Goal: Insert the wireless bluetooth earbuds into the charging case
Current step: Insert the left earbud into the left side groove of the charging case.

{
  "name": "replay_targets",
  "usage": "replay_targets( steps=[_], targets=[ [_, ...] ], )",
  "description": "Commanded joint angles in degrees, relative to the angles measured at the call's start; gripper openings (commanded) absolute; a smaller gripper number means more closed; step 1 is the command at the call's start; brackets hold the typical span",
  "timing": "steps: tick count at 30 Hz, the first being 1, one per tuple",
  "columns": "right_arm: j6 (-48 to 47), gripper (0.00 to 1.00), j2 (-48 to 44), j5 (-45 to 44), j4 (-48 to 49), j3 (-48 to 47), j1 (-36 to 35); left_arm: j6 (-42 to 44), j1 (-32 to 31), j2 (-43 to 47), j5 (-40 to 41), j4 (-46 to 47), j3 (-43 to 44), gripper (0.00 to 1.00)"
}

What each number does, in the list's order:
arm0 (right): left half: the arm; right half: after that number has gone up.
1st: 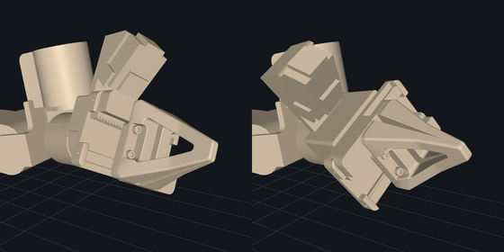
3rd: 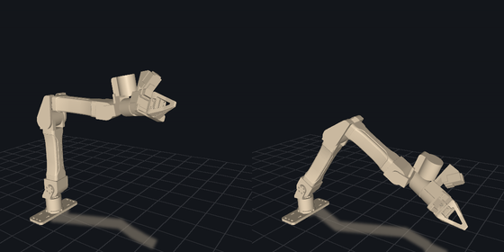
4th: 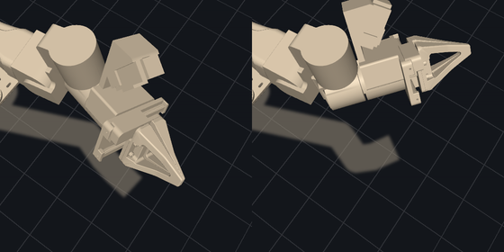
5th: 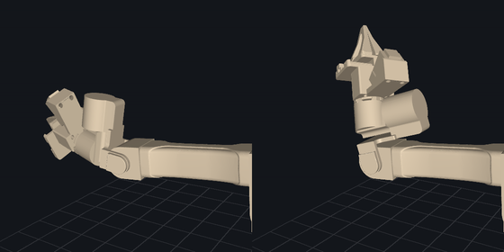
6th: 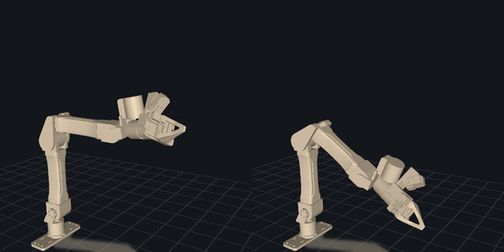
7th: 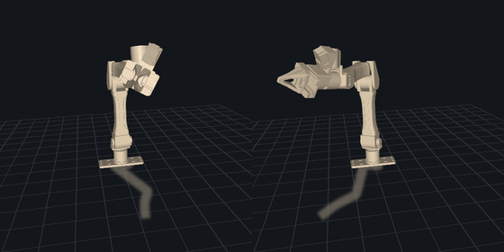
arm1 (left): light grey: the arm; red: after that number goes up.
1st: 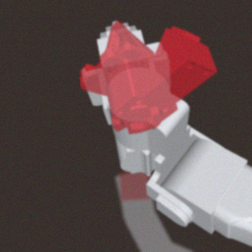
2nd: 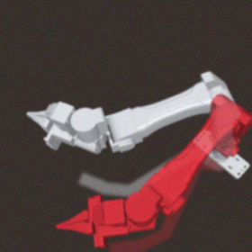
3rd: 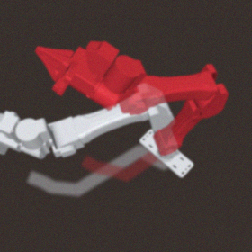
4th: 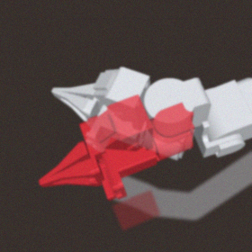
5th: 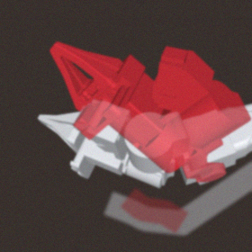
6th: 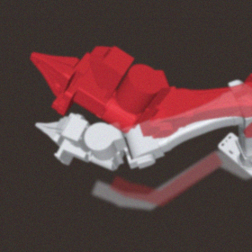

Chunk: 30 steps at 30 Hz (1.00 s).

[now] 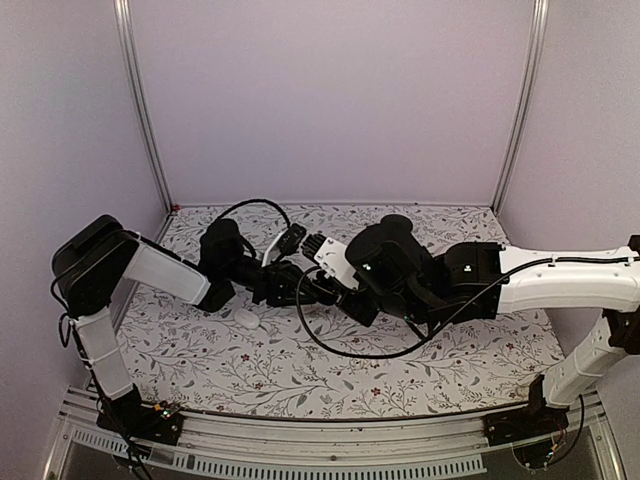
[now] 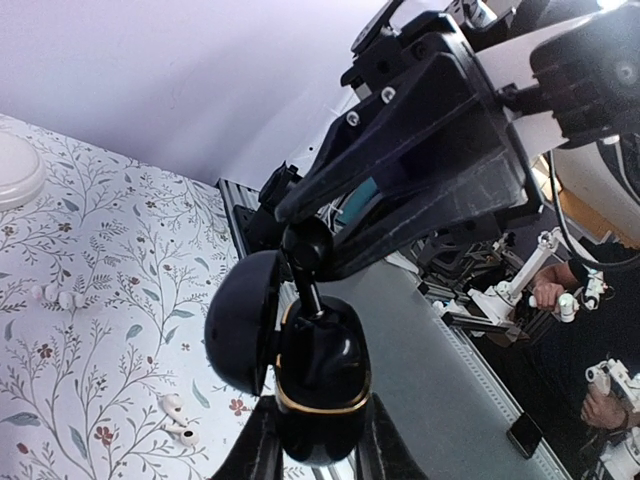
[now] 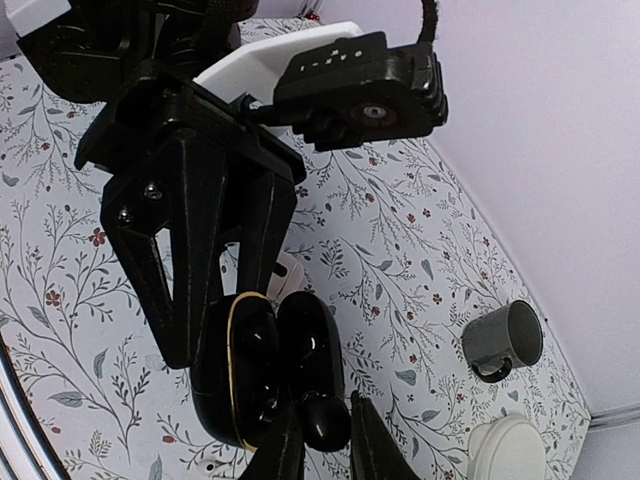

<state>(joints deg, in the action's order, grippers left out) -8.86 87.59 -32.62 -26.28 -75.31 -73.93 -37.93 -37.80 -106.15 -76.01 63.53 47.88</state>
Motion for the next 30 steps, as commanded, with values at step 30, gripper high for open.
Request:
replay_targets(
  steps=[30],
  targets=[
    [-5.76,0.17,2.82,-2.61,-0.12,0.42,-3.74,-3.26,0.97,-1.76,-0.02,4.15,1.07,0.0]
  ],
)
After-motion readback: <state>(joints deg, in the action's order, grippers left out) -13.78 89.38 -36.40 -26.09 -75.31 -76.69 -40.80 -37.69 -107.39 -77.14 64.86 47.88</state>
